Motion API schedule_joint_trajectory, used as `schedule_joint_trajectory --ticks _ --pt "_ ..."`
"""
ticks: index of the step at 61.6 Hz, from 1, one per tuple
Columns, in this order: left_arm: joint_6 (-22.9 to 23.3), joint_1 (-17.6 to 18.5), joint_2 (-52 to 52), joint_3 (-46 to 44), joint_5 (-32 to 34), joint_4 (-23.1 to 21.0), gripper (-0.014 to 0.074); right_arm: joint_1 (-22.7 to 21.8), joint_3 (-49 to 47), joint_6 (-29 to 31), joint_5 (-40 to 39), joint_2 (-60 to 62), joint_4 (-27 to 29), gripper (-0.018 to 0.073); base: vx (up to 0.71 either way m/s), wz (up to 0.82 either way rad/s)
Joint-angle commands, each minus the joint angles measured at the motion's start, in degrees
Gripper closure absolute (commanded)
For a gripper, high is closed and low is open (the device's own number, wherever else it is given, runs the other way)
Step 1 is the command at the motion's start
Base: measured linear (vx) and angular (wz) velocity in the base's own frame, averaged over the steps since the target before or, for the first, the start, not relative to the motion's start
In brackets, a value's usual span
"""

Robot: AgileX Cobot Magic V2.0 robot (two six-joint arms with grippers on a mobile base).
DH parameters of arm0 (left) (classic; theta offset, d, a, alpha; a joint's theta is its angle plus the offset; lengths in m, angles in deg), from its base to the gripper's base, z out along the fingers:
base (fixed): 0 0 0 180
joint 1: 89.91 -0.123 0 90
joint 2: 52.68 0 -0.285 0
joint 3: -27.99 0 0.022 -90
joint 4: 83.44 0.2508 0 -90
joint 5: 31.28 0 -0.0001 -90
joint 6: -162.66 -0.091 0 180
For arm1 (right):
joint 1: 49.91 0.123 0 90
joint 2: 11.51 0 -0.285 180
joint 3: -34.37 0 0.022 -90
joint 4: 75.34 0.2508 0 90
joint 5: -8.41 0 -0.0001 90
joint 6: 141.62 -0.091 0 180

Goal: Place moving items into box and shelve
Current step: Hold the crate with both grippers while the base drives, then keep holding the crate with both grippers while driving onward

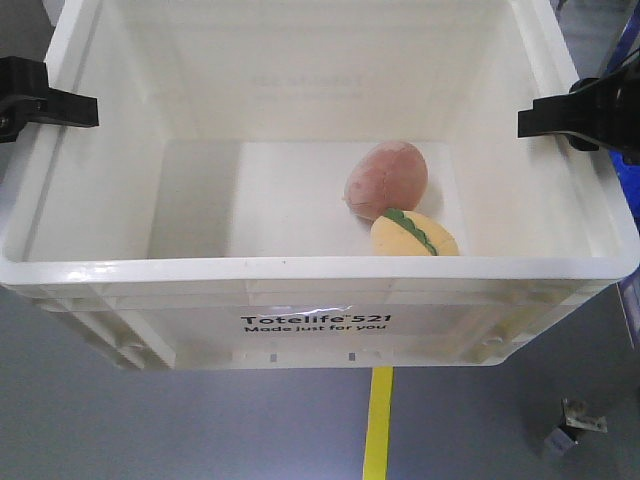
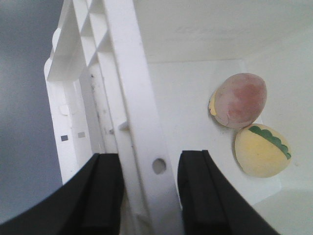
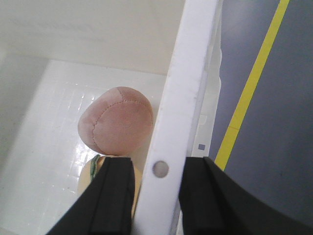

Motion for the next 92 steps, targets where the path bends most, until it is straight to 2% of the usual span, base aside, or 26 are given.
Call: schedule_joint_trajectory --ticks 1,92 --pt "-1.09 0.60 -1.75 -2.60 4.46 -10.10 0.0594 0.75 -2.80 2.30 -5.29 2.29 8.15 0.0565 0.50 -0.05" --pt "-1.09 0.60 -1.75 -2.60 4.52 -10.10 0.0594 0.75 -2.80 2.30 -5.50 2.29 8.19 0.0565 0.48 -0.08"
